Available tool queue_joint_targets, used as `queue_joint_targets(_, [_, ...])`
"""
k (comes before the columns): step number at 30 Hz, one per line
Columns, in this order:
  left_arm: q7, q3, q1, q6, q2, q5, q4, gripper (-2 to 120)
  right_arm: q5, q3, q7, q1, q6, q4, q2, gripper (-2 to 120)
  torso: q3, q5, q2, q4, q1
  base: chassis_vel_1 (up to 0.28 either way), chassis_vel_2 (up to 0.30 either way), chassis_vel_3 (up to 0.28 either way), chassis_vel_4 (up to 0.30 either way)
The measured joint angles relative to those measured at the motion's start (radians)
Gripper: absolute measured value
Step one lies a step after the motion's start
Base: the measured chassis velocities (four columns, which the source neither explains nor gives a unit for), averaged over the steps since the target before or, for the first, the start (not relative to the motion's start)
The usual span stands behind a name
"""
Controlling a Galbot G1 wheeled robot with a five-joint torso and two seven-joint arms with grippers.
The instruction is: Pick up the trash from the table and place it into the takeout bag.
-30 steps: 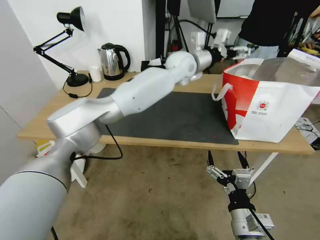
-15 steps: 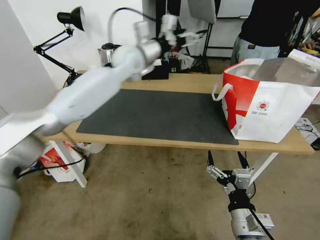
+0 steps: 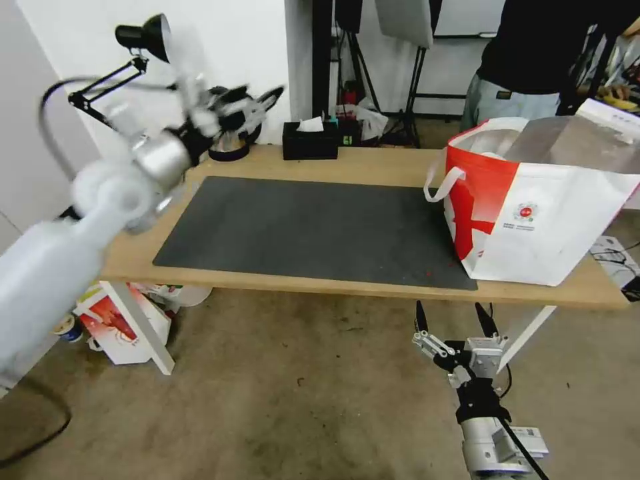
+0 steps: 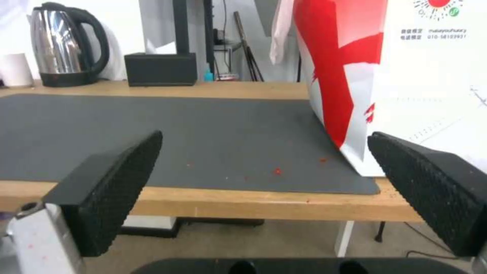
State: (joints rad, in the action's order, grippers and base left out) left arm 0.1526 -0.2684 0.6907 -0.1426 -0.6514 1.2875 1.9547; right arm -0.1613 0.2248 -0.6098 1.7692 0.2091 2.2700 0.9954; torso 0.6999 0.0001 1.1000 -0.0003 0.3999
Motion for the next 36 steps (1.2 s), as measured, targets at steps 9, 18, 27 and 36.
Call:
queue_joint_targets(9, [0.047, -0.348, 0.449, 0.03, -0.133, -0.212, 0.174, 100, 0.0, 0.0, 0.0, 0.0, 0.0, 0.0, 0.0, 100, 0.0, 0.0006, 0.0, 0.0004, 0.0, 0.0, 0.0, 0.0, 0.0])
queue_joint_targets(18, [0.07, -0.456, 0.651, 0.07, -0.279, -0.387, 0.29, 100, 0.0, 0.0, 0.0, 0.0, 0.0, 0.0, 0.0, 100, 0.0, 0.0003, 0.0, 0.0, 0.0, 0.0, 0.0, 0.0, 0.0])
queue_joint_targets(27, [0.099, -0.532, 0.96, 0.251, -0.619, -0.743, 0.42, 100, 0.0, 0.0, 0.0, 0.0, 0.0, 0.0, 0.0, 100, 0.0, 0.0003, 0.0, 0.0003, 0.0, 0.0, 0.0, 0.0, 0.0])
queue_joint_targets(36, [0.077, -0.421, 1.07, 0.448, -0.81, -0.92, 0.338, 100, 0.0, 0.0, 0.0, 0.0, 0.0, 0.0, 0.0, 100, 0.0, 0.0002, 0.0, 0.0003, 0.0, 0.0, 0.0, 0.0, 0.0])
